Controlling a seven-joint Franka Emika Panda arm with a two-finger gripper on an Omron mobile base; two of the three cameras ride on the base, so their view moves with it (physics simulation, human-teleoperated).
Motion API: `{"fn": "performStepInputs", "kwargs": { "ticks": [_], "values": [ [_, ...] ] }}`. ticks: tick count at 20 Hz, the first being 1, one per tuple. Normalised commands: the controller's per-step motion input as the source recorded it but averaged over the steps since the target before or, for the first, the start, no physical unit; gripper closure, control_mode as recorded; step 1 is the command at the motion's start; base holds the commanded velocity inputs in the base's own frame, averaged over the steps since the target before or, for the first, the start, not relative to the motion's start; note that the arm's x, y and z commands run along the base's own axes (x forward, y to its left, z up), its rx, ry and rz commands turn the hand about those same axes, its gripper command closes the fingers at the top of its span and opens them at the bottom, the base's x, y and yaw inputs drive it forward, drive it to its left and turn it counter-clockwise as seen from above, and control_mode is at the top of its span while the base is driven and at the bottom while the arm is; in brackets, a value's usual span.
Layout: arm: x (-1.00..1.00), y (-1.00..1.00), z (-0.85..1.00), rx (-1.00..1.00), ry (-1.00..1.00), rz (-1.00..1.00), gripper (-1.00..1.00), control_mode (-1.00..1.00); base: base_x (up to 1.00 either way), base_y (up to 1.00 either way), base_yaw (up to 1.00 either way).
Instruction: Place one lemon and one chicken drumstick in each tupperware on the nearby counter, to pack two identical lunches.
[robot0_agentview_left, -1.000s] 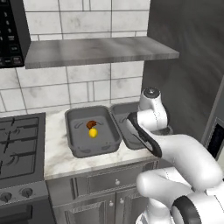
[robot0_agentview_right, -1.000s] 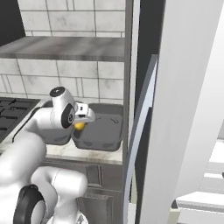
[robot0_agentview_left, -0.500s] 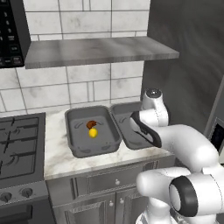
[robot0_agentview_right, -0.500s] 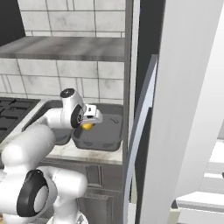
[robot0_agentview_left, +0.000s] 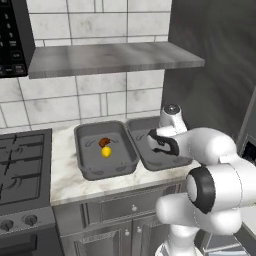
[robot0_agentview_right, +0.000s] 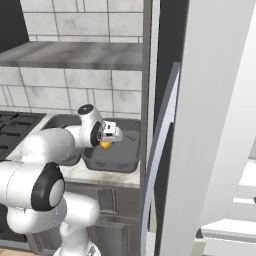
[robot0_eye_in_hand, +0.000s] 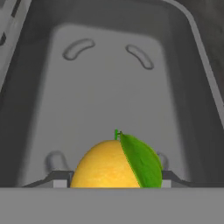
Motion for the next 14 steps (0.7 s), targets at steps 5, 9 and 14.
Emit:
{"fn": "performStepInputs", "kwargs": {
  "ticks": [5,9,14],
  "values": [
    [0.35,0.00,-0.31,0.00,0.08,-0.01,1.00,-1.00,0.00,0.00,0.00],
    [0.31,-0.03,-0.32,0.00,0.10,0.00,1.00,-1.00,0.00,0.00,0.00],
    [0.33,-0.08,-0.27,0.00,0.08,0.00,1.00,-1.00,0.00,0.00,0.00]
  ]
}}
